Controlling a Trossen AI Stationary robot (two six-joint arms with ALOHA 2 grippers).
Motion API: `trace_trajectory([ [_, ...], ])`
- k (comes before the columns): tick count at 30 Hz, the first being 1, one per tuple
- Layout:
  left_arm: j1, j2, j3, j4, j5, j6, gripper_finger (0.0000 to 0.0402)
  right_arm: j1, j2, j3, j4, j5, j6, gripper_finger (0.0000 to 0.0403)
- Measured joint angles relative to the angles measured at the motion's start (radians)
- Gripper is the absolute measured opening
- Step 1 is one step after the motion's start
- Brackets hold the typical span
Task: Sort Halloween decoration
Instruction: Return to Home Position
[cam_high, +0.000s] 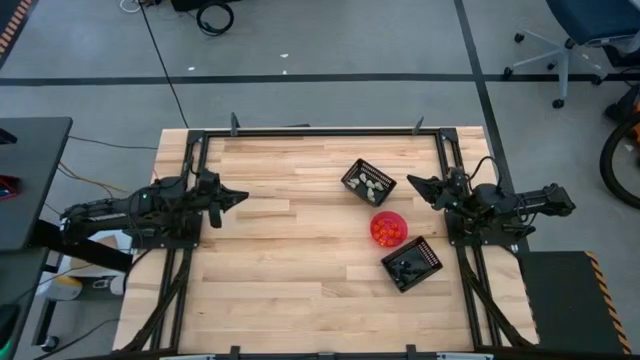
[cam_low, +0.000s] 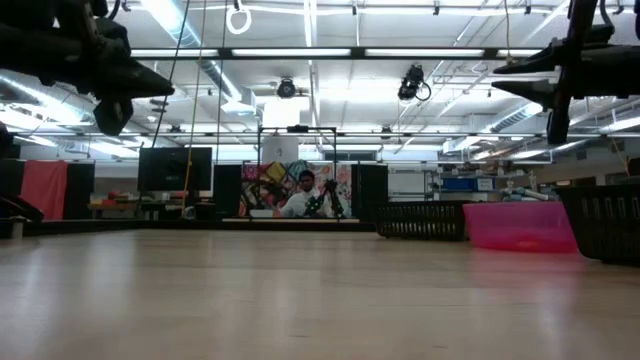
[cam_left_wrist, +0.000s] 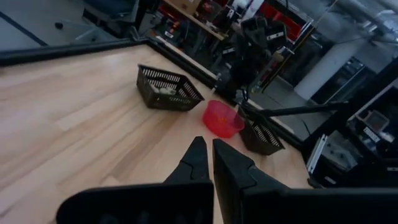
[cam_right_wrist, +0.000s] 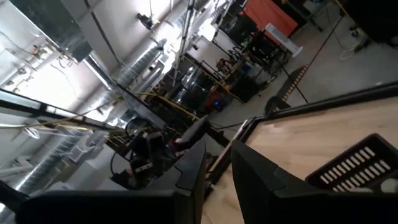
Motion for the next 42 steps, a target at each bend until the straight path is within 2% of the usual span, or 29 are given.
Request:
trace_trajectory([
  [14,-0.001,-0.153,-0.116,0.001,-0.034,-0.109,0.0,0.0,0.003,-0.002,0.017,0.025,-0.024,0.0082],
  [22,-0.001,-0.157,-0.167,0.028,-0.034,-0.125,0.0,0.0,0.003,-0.002,-0.027,-0.026,-0.456,0.0082],
  [25,-0.001,-0.158,-0.169,0.036,-0.03,-0.072,0.0,0.0,0.003,-0.002,-0.026,-0.026,-0.551,0.0082],
  [31,-0.001,-0.15,-0.169,0.035,-0.022,0.043,0.0,0.0,0.003,-0.002,-0.026,-0.027,-0.57,0.0082],
  [36,-0.001,-0.149,-0.169,0.034,-0.021,0.272,0.0,0.0,0.003,-0.002,-0.026,-0.027,-0.569,0.0082],
  [42,-0.001,-0.149,-0.169,0.034,-0.02,0.287,0.0,0.0,0.003,-0.002,-0.026,-0.027,-0.571,0.0082],
])
